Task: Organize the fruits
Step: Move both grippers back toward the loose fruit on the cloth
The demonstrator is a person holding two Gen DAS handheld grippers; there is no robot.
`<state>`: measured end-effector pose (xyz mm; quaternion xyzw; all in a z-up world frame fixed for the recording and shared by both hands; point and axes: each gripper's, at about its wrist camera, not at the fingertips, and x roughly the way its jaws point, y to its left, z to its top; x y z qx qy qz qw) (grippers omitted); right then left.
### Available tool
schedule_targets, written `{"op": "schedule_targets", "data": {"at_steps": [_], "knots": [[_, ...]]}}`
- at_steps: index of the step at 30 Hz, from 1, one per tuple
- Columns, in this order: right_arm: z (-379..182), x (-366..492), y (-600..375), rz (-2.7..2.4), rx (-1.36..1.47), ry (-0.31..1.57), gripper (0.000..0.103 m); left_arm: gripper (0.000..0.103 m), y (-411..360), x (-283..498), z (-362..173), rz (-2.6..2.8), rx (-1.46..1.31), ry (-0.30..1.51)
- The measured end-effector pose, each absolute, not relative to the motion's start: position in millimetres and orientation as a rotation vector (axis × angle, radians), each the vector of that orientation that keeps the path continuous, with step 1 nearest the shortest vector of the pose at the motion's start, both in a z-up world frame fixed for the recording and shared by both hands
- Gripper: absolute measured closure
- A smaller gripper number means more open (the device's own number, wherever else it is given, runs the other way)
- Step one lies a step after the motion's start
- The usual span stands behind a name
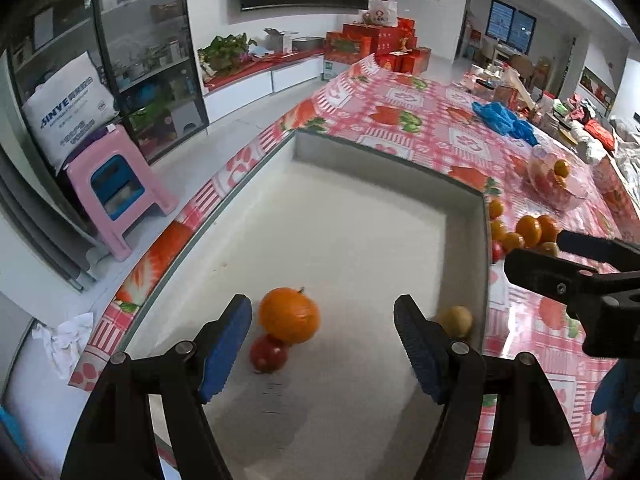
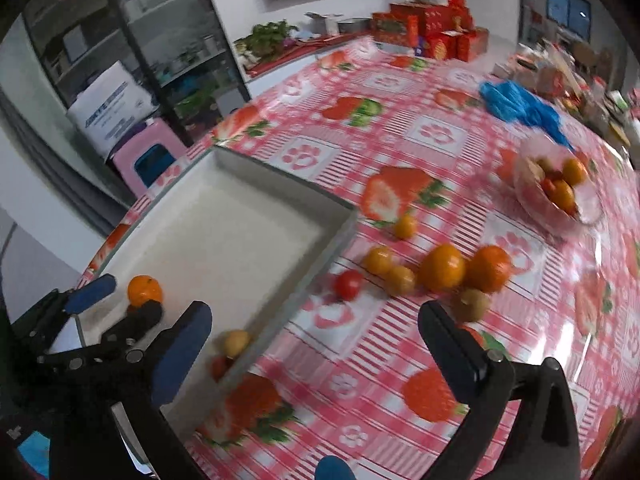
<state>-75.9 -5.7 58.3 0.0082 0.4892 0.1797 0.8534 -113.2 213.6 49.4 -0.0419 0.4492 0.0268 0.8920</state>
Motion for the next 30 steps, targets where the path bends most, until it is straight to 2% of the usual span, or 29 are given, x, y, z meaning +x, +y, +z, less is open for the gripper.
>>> {"op": "schedule_targets", "data": {"at_steps": [19,30], "knots": [[35.2,-80.1,-139.7,0.134,0.227,1.07,0.0,0.028,121.7,-103.8,90.4,-0.093,0.008,0.936],[14.7,-70.9,-151.1,0.113,0.192,1.12,0.0,0.028,97.2,-91.4,117.9,-0.116,0.041,0.898]]}}
